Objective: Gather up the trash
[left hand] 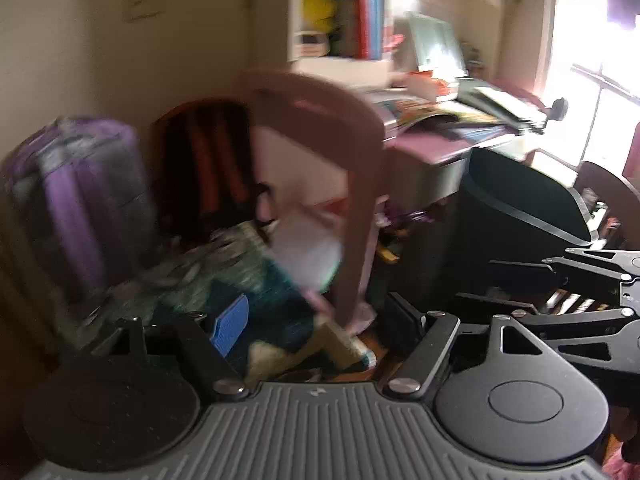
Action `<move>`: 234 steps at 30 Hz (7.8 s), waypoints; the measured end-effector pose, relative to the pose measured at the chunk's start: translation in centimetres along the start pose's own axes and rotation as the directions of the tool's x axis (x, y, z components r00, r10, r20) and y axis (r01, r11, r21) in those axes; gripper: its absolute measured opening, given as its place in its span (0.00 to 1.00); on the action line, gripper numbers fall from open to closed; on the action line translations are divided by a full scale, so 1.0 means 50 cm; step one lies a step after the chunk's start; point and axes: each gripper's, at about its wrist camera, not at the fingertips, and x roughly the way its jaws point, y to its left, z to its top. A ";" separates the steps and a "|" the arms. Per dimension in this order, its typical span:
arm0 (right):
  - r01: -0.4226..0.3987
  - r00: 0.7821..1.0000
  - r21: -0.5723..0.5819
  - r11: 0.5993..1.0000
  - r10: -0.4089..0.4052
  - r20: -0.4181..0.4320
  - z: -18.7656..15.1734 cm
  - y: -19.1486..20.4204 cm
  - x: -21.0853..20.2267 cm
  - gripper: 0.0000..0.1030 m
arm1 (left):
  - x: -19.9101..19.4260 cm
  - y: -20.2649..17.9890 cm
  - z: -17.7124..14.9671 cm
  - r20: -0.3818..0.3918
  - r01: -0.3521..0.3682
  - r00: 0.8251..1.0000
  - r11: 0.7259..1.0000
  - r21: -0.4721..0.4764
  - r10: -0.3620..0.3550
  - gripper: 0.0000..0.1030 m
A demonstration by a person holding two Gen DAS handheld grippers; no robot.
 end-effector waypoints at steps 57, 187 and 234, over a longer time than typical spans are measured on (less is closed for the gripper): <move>-0.698 0.680 -0.591 0.404 0.114 -0.725 -0.858 0.562 1.076 0.55 | 0.774 0.744 -0.987 -0.560 -0.317 0.828 0.844 -0.432 0.024 0.97; 0.385 0.909 -0.146 0.911 -0.402 -0.111 -0.013 -0.396 -0.090 0.08 | 0.307 -0.548 0.224 -0.069 0.211 0.977 0.940 0.269 -0.200 0.32; 0.298 0.934 0.256 0.920 -0.336 0.120 -0.027 -0.351 -0.255 0.57 | 0.095 -0.406 0.130 0.127 0.276 0.943 0.938 0.211 -0.306 0.97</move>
